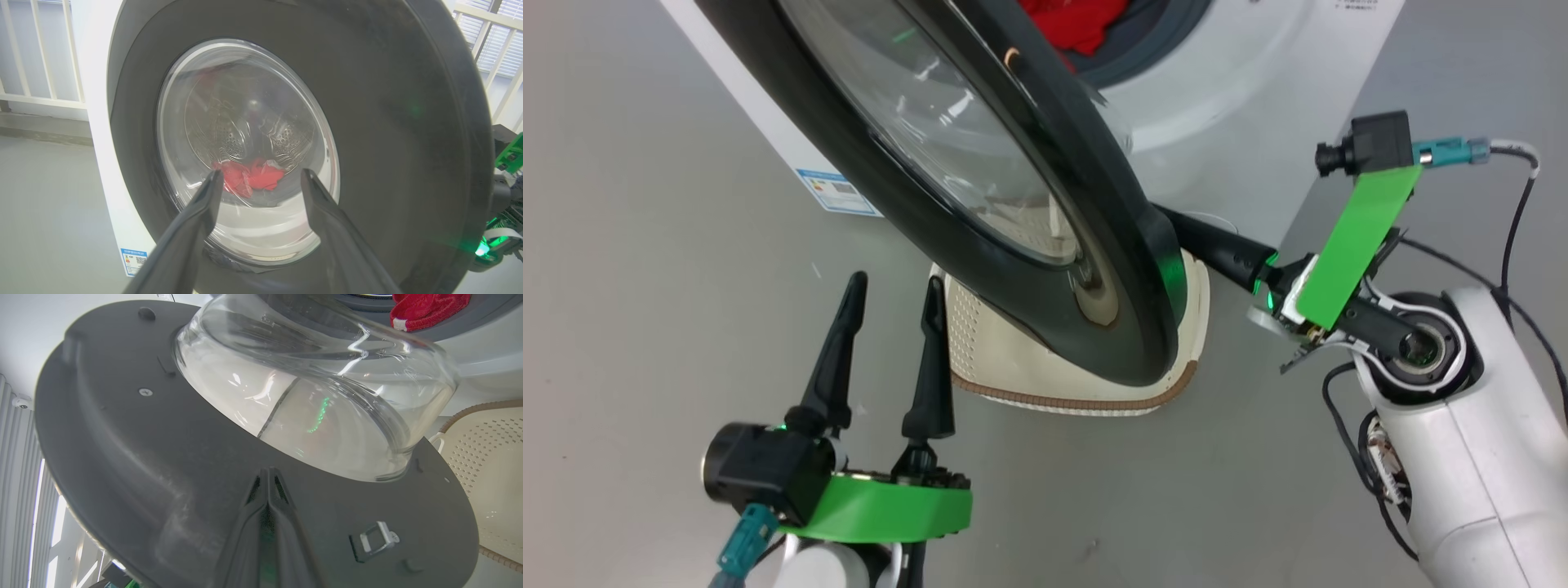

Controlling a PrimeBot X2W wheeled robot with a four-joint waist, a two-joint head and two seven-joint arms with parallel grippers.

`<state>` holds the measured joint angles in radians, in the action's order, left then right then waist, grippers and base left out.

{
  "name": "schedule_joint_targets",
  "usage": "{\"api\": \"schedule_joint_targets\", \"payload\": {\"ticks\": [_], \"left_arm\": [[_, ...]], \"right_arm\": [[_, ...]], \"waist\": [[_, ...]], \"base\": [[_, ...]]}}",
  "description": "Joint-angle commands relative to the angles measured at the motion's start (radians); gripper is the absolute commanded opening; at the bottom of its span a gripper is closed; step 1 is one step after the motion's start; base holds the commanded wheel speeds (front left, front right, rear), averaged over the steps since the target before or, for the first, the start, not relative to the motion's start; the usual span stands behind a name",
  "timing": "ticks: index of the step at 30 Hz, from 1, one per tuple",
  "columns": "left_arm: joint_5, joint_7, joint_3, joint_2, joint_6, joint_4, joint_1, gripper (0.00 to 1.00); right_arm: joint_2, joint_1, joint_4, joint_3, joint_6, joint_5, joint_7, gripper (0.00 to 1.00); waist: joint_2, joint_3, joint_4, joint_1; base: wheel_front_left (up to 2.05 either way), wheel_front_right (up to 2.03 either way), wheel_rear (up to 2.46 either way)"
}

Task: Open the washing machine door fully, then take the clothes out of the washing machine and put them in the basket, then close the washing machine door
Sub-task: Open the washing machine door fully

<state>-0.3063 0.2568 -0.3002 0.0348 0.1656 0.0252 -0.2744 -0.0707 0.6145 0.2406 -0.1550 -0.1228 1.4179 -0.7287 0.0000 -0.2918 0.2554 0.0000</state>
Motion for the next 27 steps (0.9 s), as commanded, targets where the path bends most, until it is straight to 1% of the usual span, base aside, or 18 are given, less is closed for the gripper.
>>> {"api": "schedule_joint_targets", "payload": {"ticks": [1,10,15,27], "left_arm": [[0.005,0.005,0.042,0.015,-0.004,0.018,0.017,1.00],[0.002,0.005,0.055,0.015,-0.010,0.002,0.054,1.00],[-0.001,0.005,0.055,0.015,-0.013,0.000,0.070,1.00],[-0.008,0.005,0.061,0.015,-0.015,0.001,0.094,1.00]], "right_arm": [[0.020,-0.022,-0.037,-0.027,-0.008,0.013,0.009,0.00],[0.020,-0.085,-0.063,-0.056,-0.008,0.031,0.031,0.00],[0.020,-0.125,-0.081,-0.067,-0.008,0.038,0.030,0.00],[0.020,-0.179,-0.108,-0.103,-0.008,0.057,0.020,0.00]], "waist": [[0.0000,0.026,0.018,0.0000],[0.0000,0.079,0.052,0.0000],[0.0000,0.103,0.084,0.0000],[0.0000,0.128,0.150,0.0000]], "base": [[0.00,0.00,0.00],[0.00,0.00,0.00],[0.00,0.00,0.00],[0.00,0.00,0.00]]}}
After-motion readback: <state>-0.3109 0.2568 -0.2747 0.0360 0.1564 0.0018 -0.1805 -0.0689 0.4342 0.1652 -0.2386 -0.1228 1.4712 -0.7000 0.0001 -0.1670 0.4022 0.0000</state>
